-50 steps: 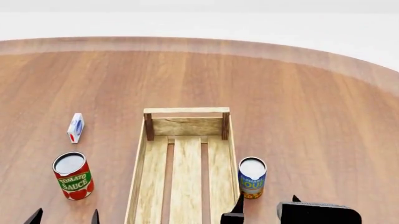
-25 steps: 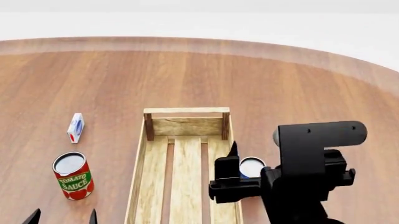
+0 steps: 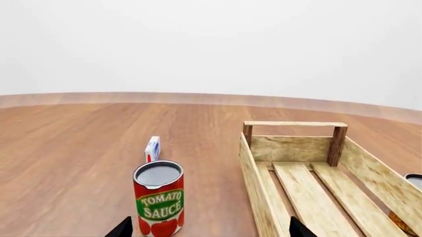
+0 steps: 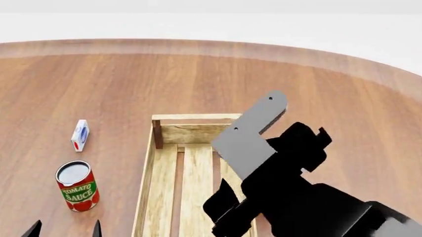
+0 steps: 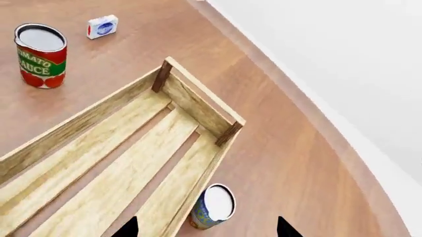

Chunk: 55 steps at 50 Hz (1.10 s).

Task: Pick up the butter and put it in the tray.

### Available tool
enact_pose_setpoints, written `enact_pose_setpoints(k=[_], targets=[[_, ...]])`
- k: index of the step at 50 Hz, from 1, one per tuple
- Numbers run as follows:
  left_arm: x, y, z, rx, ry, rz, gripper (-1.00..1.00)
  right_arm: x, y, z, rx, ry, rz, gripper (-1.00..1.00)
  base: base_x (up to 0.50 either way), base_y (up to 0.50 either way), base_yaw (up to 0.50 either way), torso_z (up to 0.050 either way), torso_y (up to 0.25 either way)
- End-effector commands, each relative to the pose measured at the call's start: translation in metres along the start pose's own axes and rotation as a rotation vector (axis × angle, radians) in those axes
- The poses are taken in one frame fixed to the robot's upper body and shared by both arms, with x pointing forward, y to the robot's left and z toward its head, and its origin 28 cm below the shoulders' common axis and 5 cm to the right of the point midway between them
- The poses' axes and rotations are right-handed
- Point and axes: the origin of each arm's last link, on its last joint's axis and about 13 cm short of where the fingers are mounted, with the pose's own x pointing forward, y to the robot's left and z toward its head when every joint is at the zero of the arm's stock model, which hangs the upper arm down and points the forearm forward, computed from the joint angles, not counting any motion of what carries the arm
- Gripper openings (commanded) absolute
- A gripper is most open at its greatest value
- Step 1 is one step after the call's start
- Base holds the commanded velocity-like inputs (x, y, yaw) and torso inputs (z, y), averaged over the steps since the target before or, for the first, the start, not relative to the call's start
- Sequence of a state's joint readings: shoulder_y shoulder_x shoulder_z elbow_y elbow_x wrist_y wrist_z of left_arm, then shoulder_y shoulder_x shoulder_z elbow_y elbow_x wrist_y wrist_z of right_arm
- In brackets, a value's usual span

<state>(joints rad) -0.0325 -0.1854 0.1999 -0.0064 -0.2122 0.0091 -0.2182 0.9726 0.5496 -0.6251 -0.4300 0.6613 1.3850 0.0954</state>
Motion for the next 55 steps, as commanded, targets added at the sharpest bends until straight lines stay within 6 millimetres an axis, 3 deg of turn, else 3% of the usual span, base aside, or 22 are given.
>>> enact_pose_setpoints(k=[1,16,26,35,46,55], targets=[[0.000,0.001,0.000,-0.002,0.002,0.001,1.00,-0.001,-0.004,-0.012,-0.230,0.154,0.110,1.00,0.00,0.00,0.00,0.000,0.000],[0.000,0.000,-0.002,-0.004,0.006,0.002,1.00,-0.005,0.004,-0.025,-0.286,0.212,0.221,1.00,0.00,0.00,0.00,0.000,0.000],[0.000,0.001,-0.003,-0.004,0.008,0.003,1.00,-0.018,0.018,-0.035,-0.241,0.251,0.476,1.00,0.00,0.00,0.00,0.000,0.000],[0.000,0.001,-0.002,-0.005,0.008,0.003,1.00,-0.015,0.025,-0.043,-0.189,0.319,0.530,1.00,0.00,0.00,0.00,0.000,0.000],[0.001,0.002,0.000,-0.009,0.004,0.008,1.00,-0.007,0.027,-0.052,-0.223,0.356,0.538,1.00,0.00,0.00,0.00,0.000,0.000],[0.001,0.002,0.001,-0.013,0.007,0.008,1.00,-0.007,0.041,-0.061,-0.271,0.371,0.606,1.00,0.00,0.00,0.00,0.000,0.000]])
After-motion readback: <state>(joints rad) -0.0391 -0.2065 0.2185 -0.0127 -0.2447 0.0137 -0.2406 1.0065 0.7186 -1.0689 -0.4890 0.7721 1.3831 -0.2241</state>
